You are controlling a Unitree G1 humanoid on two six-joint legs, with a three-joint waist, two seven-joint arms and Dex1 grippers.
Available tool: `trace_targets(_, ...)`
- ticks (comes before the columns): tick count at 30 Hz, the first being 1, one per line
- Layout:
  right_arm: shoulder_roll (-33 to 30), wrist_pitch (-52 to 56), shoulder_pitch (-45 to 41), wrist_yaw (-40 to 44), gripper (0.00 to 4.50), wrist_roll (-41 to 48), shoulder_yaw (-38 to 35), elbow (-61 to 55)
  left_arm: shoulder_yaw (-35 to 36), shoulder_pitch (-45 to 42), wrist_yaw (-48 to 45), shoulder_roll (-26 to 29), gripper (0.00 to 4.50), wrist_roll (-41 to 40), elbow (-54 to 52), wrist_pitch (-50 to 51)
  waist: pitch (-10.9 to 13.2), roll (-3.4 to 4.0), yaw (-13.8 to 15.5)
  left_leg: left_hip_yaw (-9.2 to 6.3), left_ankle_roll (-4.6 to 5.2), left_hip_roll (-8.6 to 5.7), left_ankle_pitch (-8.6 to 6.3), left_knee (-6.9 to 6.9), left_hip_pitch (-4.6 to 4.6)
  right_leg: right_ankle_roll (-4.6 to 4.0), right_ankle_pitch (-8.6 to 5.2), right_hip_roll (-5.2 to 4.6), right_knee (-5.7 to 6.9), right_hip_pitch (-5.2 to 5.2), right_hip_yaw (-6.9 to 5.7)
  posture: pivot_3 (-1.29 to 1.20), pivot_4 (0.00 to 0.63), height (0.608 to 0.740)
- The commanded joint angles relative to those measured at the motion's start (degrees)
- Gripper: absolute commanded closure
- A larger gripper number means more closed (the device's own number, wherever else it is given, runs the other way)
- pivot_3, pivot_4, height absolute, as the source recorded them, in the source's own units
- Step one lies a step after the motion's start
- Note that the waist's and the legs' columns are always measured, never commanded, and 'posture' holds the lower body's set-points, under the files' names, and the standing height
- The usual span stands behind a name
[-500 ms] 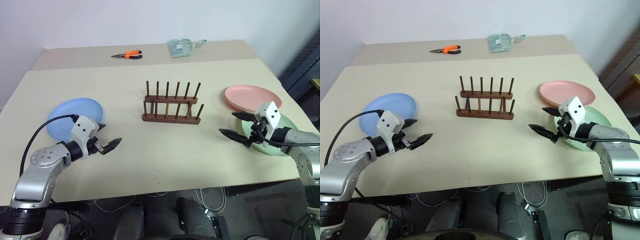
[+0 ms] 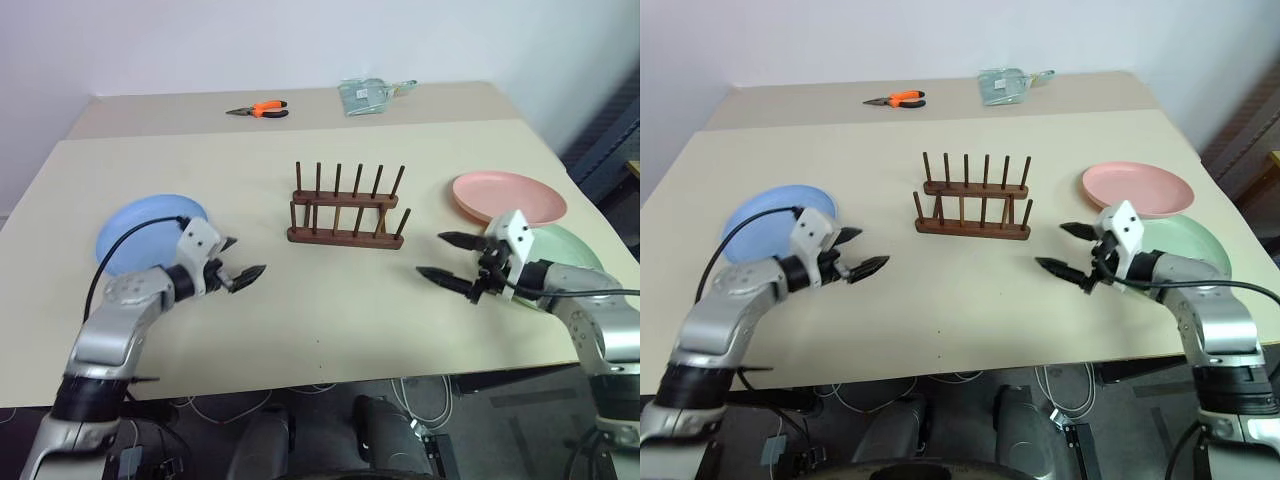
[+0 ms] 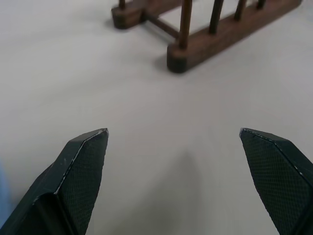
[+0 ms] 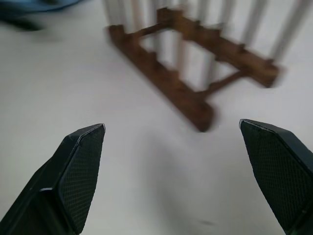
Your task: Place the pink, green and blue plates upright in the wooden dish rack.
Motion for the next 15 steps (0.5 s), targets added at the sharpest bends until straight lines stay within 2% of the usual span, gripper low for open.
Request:
trace_targets(1,2.91,2.32,2.04,-3.72,0.00,1.58,1.42,-7.72,-5.22,-8.35,-6.11,-0.55,0.09,4.92,14.92,-8.91,-0.01,0.01,-0.11,0.01,0.00,-0.01,0.00,-0.01,0.01,-0.01,0.01,-0.01,0.02,0.01,0.01,0.00,0.150,0.740)
trace_targets(4,5.30,4.11,4.99,-6.71,0.00,1.68,2.89,-12.67,-8.94,-16.38,-13.76,-1.92,0.09,7.50,29.54,-16.41,-0.01,0.01,-0.23,0.01,0.00,-0.01,0.00,-0.03,-0.02,-0.07,0.14,0.00,0.02,-0.05,0.00,0.00,0.150,0.740)
trace_targets(8,6.83,6.66,8.78,-10.39,0.00,2.55,3.17,-19.16,-11.34,-27.92,-18.07,-6.33,0.09,11.29,48.98,-25.60,-0.01,-0.07,0.28,-0.01,0.00,-0.03,0.00,0.01,-0.08,0.02,0.20,-0.01,-0.01,-0.06,-0.01,0.00,0.150,0.740)
trace_targets(13,6.78,7.64,12.22,-13.47,0.00,2.06,3.15,-23.12,-12.44,-36.07,-18.97,-12.29,0.09,15.50,63.24,-33.06,-0.05,-0.16,0.90,0.00,0.01,-0.09,-0.01,0.06,-0.08,0.23,0.09,-0.06,-0.06,-0.01,0.00,0.00,0.150,0.740)
trace_targets(15,6.61,7.91,12.76,-14.08,0.00,2.46,3.01,-24.02,-11.86,-37.45,-19.73,-14.02,0.60,15.85,65.95,-34.57,-0.05,-0.16,1.09,0.00,0.02,-0.08,-0.01,0.06,-0.07,0.26,0.09,-0.05,-0.04,-0.01,-0.01,0.00,0.150,0.740)
